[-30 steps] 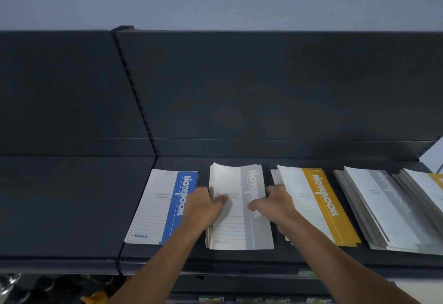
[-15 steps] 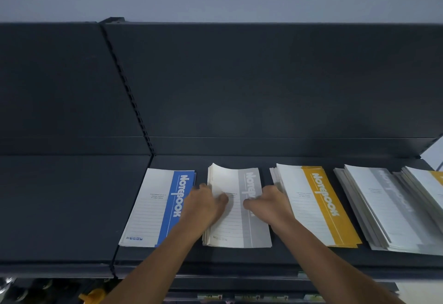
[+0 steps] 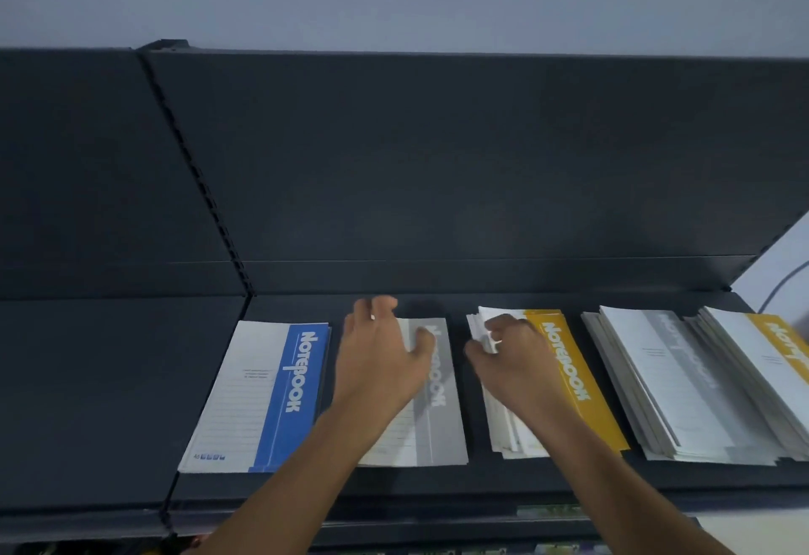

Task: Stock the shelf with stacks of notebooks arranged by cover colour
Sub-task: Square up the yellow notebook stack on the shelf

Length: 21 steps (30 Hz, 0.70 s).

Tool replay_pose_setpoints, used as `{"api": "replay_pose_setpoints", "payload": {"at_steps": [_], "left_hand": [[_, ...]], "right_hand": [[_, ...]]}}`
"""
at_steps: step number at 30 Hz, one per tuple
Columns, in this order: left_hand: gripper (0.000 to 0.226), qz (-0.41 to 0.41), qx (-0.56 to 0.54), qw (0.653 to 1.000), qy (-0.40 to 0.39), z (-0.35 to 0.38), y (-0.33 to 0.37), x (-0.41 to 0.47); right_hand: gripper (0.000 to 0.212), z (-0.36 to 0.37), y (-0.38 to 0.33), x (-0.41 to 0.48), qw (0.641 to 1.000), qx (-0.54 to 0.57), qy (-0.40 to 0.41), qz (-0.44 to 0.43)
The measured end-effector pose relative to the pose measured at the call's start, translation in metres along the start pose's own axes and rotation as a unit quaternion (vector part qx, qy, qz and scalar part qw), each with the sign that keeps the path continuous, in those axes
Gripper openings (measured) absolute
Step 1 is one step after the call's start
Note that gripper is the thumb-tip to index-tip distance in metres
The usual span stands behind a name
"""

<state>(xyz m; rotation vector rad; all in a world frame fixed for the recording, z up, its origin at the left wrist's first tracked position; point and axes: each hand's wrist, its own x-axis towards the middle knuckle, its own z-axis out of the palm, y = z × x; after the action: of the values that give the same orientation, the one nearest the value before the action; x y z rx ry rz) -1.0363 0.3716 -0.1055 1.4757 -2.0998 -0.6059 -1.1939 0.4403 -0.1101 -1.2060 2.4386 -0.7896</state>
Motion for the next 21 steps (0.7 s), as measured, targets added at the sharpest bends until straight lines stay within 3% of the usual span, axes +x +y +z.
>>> {"api": "replay_pose_setpoints", "payload": {"at_steps": [3, 8, 12, 17, 21], "left_hand": [[0.037, -0.022, -0.077, 0.992, -0.098, 0.022, 0.037, -0.005], [0.043, -0.069, -0.012, 0.980, -0.184, 0.077, 0.079, -0.017], [0.046, -0.123, 0.017, 0.975, -0.186, 0.106, 0.091, -0.022], [0.058, -0.235, -0.045, 0.956, -0.169, 0.113, 0.103, -0.016], [0.052, -0.290, -0.104, 0.930, -0.202, 0.112, 0.112, -0.006]], "right_hand": [[0.046, -0.038, 0.038, 0.009, 0.999, -0.013, 0.007, 0.046], [0.028, -0.068, 0.088, 0.020, 0.986, 0.056, -0.085, 0.134], [0.020, -0.069, 0.109, 0.023, 0.955, 0.166, -0.165, 0.183], [0.014, -0.070, 0.116, 0.029, 0.948, 0.184, -0.173, 0.195], [0.013, -0.072, 0.120, 0.033, 0.941, 0.190, -0.199, 0.198]]}}
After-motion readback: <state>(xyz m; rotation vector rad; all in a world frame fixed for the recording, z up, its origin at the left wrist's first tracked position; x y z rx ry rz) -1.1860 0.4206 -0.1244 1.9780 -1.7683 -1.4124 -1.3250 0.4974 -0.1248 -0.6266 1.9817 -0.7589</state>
